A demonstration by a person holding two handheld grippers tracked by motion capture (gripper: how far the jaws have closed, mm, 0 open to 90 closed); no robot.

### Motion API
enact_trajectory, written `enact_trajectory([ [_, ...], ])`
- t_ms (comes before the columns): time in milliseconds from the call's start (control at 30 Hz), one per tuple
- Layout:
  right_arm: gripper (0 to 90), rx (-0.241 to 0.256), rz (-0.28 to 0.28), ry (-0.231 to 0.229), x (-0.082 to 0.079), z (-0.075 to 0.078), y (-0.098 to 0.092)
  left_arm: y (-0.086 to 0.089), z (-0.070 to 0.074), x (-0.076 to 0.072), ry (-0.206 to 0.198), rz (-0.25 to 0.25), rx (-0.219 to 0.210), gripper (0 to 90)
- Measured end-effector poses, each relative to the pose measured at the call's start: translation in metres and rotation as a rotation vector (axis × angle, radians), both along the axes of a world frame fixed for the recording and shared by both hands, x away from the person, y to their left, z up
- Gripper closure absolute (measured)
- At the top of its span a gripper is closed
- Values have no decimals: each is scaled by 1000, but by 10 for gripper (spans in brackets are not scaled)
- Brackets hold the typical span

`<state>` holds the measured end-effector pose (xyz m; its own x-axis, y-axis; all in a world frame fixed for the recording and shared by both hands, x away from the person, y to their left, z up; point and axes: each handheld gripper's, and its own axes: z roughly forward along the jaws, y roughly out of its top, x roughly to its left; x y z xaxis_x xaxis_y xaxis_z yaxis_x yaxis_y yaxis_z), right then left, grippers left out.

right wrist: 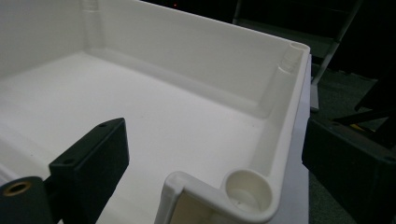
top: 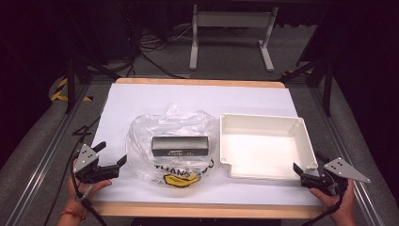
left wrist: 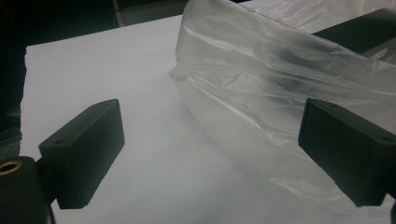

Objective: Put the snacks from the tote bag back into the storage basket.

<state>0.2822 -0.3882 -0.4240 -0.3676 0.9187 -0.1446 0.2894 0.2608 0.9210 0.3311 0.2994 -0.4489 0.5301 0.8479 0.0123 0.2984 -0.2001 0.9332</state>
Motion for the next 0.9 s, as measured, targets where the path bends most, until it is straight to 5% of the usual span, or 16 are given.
enact_trajectory([
  [500,70,4,-9,-24,2,12,3,3,-3,-1,9,-6,-9,80],
  [700,161,-27,68,-50,3,28,13,6,-4,-8,7,-14,-14,79],
  [900,220,-5,106,-87,4,35,20,9,-2,-18,2,3,-17,77],
])
